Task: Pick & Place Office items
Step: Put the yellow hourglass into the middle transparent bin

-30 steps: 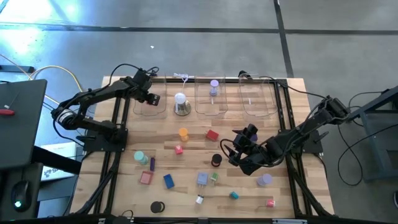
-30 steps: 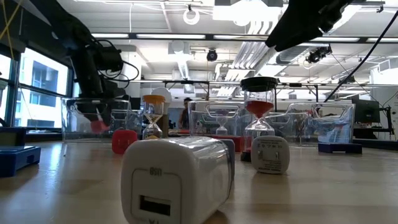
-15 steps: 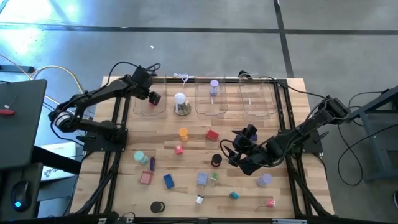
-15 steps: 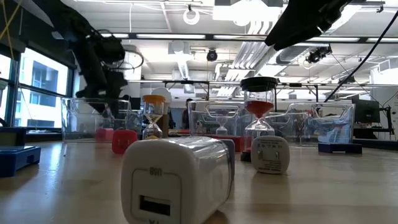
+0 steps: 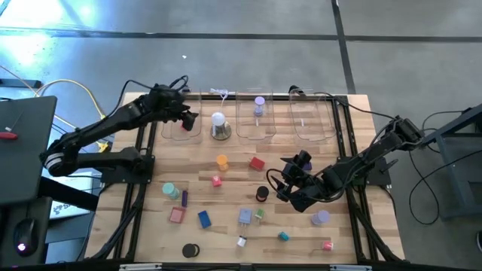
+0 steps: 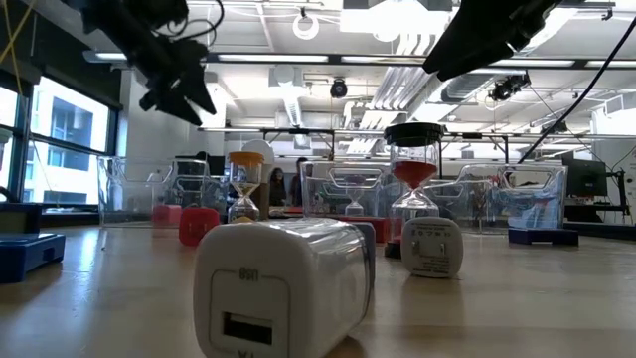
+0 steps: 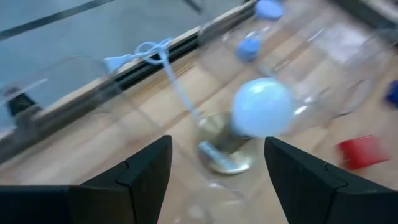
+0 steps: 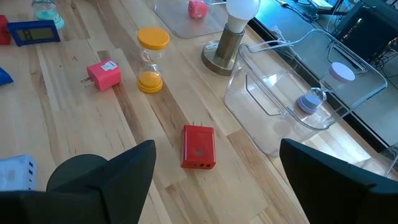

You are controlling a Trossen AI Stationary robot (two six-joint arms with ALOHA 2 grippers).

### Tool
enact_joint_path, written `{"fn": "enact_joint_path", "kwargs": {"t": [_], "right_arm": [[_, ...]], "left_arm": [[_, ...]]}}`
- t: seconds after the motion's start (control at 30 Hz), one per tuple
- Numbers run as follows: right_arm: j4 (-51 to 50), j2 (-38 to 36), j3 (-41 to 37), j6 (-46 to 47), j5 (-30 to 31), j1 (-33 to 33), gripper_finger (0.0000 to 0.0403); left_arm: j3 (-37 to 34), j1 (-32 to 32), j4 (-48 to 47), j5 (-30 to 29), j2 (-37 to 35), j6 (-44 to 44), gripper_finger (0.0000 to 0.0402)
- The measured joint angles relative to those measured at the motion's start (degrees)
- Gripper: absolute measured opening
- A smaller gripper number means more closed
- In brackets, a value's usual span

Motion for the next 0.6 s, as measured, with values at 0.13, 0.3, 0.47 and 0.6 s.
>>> {"fn": "enact_joint_path", "kwargs": {"t": [0.13, 0.3, 0.47, 0.6], "right_arm": [[0.16, 0.0, 0.0, 0.0, -0.01, 0.0, 0.0333], [0.2, 0.02, 0.0, 0.3, -0.02, 0.0, 0.0333], [0.2, 0.01, 0.0, 0.39, -0.04, 0.0, 0.0333], [0.2, 0.0, 0.02, 0.39, -0.06, 0.04, 0.0333]], "left_arm": [[0.0, -3.58, 0.59, -0.02, -1.67, -4.87, 0.0248], [0.0, -6.66, 6.32, -0.12, -1.71, -6.18, 0.0248], [0.0, -9.34, 9.58, -0.21, -1.06, -2.97, 0.0248], [0.0, -13.16, 9.2, 2.65, 0.13, 2.95, 0.0248]]}}
